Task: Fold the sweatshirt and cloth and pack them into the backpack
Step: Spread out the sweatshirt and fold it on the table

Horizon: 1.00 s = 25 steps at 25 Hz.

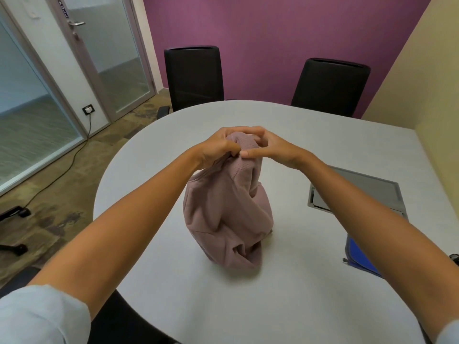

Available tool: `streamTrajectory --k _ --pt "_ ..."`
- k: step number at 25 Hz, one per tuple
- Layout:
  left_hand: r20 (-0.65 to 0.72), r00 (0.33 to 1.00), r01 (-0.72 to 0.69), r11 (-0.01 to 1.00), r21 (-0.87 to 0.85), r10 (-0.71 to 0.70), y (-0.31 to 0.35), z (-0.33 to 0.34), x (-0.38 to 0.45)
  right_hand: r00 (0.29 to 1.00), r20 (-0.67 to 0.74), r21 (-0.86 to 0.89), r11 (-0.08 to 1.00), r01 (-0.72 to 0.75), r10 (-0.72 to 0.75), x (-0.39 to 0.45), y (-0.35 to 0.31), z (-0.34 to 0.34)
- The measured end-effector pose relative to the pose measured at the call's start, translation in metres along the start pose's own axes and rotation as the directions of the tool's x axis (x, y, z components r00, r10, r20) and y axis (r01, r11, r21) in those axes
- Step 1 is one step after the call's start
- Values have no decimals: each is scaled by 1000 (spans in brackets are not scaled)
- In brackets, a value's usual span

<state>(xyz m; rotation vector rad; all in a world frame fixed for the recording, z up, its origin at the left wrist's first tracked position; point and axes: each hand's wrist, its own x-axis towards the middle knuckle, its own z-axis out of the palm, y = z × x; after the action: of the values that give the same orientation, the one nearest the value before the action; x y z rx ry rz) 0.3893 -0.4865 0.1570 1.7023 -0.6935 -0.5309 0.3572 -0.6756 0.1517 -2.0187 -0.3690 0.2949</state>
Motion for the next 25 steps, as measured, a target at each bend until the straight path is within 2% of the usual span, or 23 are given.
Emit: streamTrajectory --k 2,4,8,11,13,14,15,17,18,19,21,23,25 --pt "-23 999 -39 999 20 40 -2 -3 2 1000 17 50 998 -23 22 3 6 8" --pt "-108 994 -32 999 21 34 -7 -5 1 999 -42 31 999 -31 32 6 10 12" --pt "-314 949 7 999 36 4 -26 -2 4 978 -203 -48 998 44 -53 11 17 10" --pt "-351 936 43 997 58 -20 -40 -3 6 929 -356 -96 993 75 -104 15 22 9" --pt "-386 918 130 989 74 -92 -56 -3 2 883 -459 -99 993 64 -102 17 23 4" --pt "-439 886 206 975 84 -149 -69 -2 -2 860 -501 -88 994 61 -97 17 23 1" --pt "-523 825 305 948 92 -214 -84 0 -7 840 -534 -72 995 64 -93 16 22 -3" --pt "-663 649 518 855 25 -374 -113 2 -19 805 -589 -30 997 71 -75 15 17 -12" --pt "-656 593 573 817 -63 -467 -124 4 -24 791 -608 -8 996 86 -73 13 13 -17" --pt "-602 585 588 796 -147 -543 -133 7 -30 786 -614 12 994 109 -78 11 8 -21" --pt "-506 633 571 795 -205 -586 -143 12 -34 798 -594 31 988 151 -104 6 0 -32" --pt "-521 664 530 829 -179 -537 -140 15 -32 837 -534 25 987 159 -121 -2 -6 -43" --pt "-569 663 479 860 -177 -486 -129 15 -25 884 -452 -5 991 131 -119 -11 -10 -53"
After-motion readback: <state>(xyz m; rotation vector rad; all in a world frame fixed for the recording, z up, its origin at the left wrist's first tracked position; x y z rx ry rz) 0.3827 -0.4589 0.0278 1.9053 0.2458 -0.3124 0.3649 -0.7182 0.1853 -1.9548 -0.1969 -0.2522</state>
